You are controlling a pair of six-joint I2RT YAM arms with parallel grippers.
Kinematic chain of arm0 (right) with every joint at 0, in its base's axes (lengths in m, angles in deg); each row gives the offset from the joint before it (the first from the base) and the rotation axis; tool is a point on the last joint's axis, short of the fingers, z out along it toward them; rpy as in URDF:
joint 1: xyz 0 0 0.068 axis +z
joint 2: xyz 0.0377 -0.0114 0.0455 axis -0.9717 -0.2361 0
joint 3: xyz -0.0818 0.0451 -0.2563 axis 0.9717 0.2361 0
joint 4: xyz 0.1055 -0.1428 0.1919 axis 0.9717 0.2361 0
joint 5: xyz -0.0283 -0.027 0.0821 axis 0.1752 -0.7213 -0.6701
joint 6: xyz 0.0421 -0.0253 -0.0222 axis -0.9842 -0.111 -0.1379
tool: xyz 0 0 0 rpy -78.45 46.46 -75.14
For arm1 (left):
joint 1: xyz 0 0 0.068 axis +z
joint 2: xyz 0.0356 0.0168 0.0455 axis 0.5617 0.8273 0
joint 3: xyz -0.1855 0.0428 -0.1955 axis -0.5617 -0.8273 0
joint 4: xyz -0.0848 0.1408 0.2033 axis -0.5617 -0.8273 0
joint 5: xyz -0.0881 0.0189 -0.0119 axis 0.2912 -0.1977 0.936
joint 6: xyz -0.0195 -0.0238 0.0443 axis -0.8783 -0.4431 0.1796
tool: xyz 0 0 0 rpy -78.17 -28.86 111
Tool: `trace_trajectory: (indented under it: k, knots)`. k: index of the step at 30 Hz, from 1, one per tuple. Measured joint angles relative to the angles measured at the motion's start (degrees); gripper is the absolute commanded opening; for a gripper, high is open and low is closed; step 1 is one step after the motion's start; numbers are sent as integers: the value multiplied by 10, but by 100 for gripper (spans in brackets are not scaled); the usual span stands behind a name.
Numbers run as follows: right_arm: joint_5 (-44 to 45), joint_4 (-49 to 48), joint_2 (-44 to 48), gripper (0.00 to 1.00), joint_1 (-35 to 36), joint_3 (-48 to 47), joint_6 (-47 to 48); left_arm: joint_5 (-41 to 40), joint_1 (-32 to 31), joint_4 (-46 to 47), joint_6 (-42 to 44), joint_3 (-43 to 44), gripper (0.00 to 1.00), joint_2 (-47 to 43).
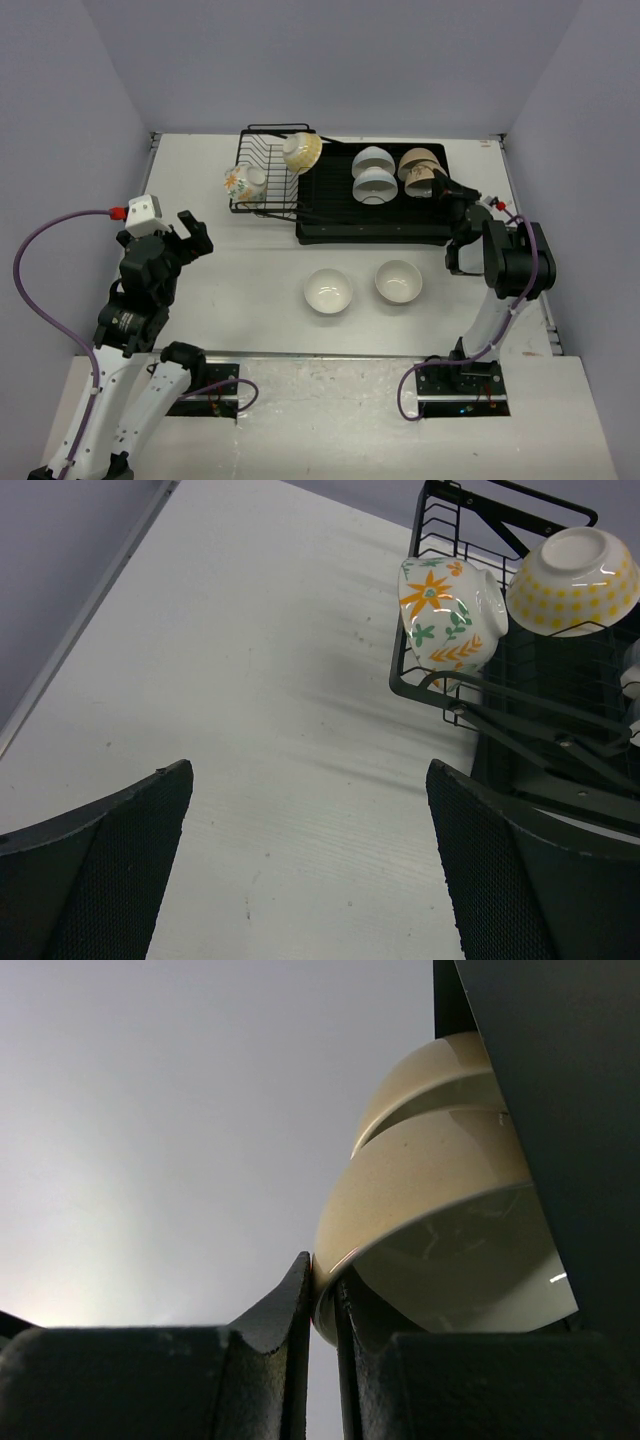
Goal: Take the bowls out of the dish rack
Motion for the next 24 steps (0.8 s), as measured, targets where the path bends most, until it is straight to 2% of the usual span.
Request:
trace_trajectory:
  k: [10, 24]
  knots:
    - [11, -3, 0, 0, 0, 0, -17, 3, 0, 1, 1, 0, 99, 0]
    - [10, 47, 38, 0, 0, 16, -29, 5, 0, 4, 4, 0, 99, 0]
